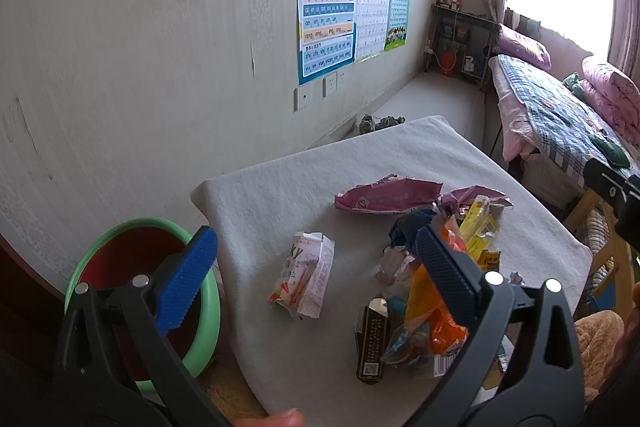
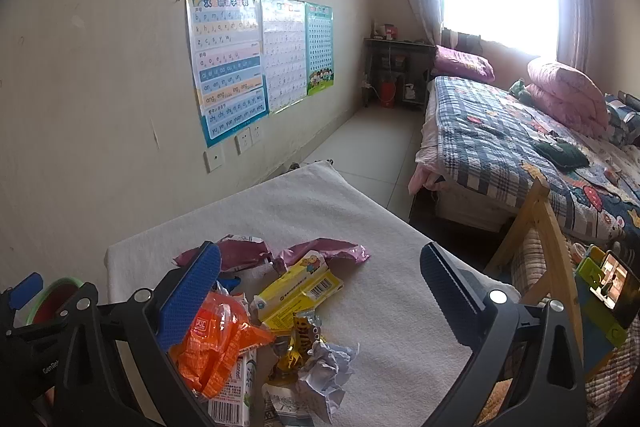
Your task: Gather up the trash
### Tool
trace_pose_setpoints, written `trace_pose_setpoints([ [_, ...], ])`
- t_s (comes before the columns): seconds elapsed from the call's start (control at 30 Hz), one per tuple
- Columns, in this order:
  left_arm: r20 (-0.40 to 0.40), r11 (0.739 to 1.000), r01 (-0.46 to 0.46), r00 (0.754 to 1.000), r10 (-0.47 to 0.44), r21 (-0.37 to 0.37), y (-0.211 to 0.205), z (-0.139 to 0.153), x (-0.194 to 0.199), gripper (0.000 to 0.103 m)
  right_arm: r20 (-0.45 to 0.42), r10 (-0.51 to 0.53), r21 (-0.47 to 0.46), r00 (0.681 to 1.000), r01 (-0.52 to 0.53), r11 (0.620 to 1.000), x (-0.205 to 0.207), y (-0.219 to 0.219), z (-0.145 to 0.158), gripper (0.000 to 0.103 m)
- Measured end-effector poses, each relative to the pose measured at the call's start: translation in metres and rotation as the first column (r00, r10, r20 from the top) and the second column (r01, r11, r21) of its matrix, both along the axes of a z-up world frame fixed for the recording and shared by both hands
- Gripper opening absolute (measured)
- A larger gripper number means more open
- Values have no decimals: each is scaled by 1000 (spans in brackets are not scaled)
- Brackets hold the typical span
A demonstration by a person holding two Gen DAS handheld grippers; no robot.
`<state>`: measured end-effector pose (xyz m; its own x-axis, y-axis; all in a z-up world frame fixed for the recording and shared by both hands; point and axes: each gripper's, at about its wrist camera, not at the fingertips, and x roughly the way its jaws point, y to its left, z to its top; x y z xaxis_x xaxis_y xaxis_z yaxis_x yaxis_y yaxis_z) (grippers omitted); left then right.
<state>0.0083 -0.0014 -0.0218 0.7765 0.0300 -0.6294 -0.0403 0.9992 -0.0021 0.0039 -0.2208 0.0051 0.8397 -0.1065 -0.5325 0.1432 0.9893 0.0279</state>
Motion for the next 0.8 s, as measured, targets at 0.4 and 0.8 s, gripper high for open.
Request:
trace_pose_setpoints([
  [0.4,-5,1000,0,1000,0,12,0,-6,2,97,-30,6,2,1000,-6,1000,7,0,-7,96],
  [0.8,-204,958,267,937,-283,-101,-37,-54,19,92,-137,-20,83,990,31,996,17,-36,-35,96],
])
